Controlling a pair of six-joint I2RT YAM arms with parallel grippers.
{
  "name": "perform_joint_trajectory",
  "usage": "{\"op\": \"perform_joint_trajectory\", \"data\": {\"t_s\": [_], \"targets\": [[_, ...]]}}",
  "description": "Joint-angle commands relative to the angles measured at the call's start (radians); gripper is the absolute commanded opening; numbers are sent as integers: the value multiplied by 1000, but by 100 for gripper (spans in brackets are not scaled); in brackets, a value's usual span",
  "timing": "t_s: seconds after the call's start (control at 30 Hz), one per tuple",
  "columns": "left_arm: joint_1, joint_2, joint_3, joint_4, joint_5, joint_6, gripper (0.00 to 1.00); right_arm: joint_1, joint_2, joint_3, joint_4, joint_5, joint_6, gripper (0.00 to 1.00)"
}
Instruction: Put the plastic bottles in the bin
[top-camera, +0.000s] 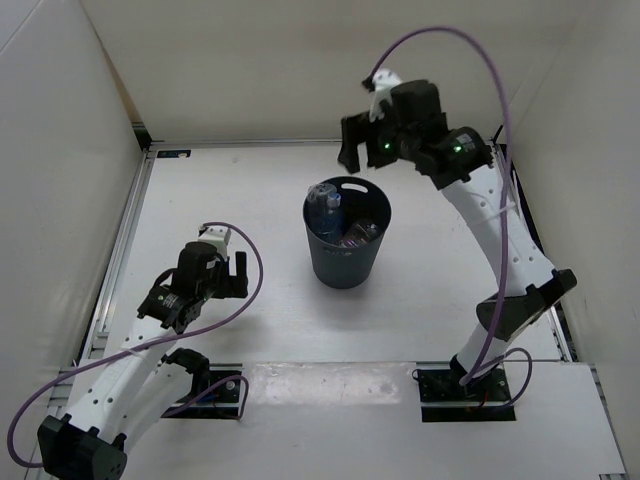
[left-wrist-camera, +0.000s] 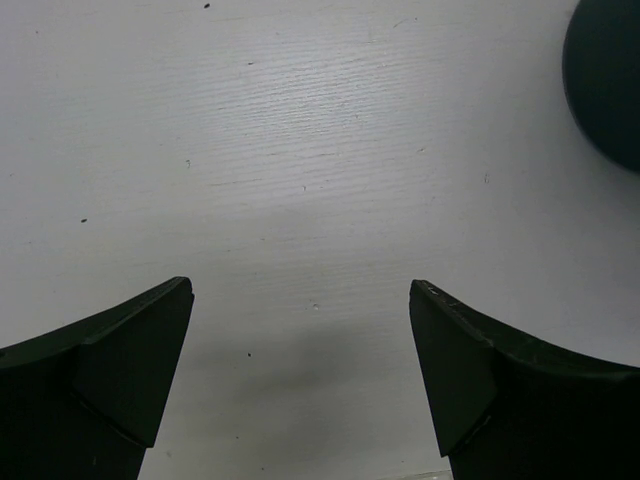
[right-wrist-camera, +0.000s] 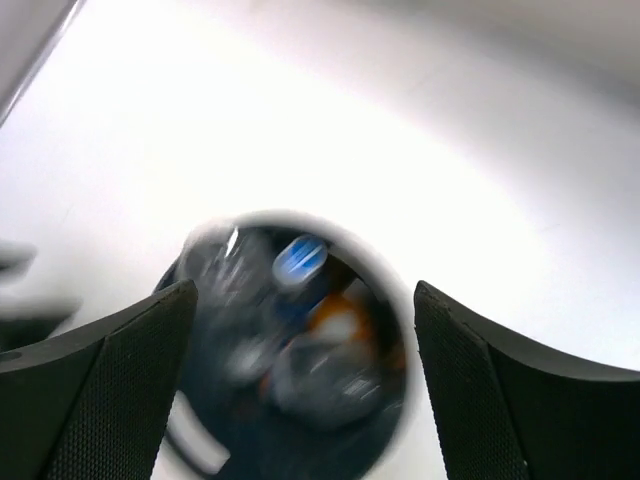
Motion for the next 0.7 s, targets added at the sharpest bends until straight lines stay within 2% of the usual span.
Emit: {"op": "perform_joint_trajectory", "data": {"t_s": [0.0,0.03,0.13,0.17,0.23,0.27,0.3,0.33,0.37,0.4,0.43,0.47,0.5,0.53,0.6,0.67], "targets": [[-6,-6,28,1,9,8,100,-56,23,145,92,293,-60,90],[-9,-5,28,1,11,8,100,-65,23,137,121,494,-80,90],[-3,1,28,-1,9,5,100,-118,-29,18,188,630,-166,90],[-3,3,28,-1,11,5,100,-179,-49,-78,189,622,-171,90],[-4,3,27,-1,3,5,100,-236,-136,-151,160,509,-95,90],[0,1,28,-1,3,2,100,-352,-156,-232,145,410,-64,90],[-3,4,28,-1,-3,4,100,-402,-176,-260,108,348,-7,90],[-4,6,28,-4,-2,1,100,-457,-243,-289,91,213,43,90],[-6,6,28,-2,-2,2,100,-643,-265,-409,99,78,65,90],[-6,12,30,-4,-6,1,100,-711,-313,-453,105,0,147,90],[-3,14,30,-2,-6,2,100,-841,-359,-549,147,-69,169,90],[-3,17,31,-4,-5,-1,100,-905,-382,-599,164,-268,179,90],[-3,21,34,-4,-8,1,100,-1006,-429,-731,178,-318,191,90],[-3,30,36,-7,-5,1,100,-1080,-475,-771,200,-358,194,90],[-3,35,36,-8,0,2,100,-1118,-549,-887,197,-338,188,90],[-3,40,38,-5,6,2,100,-1105,-640,-929,169,-272,159,90]]}}
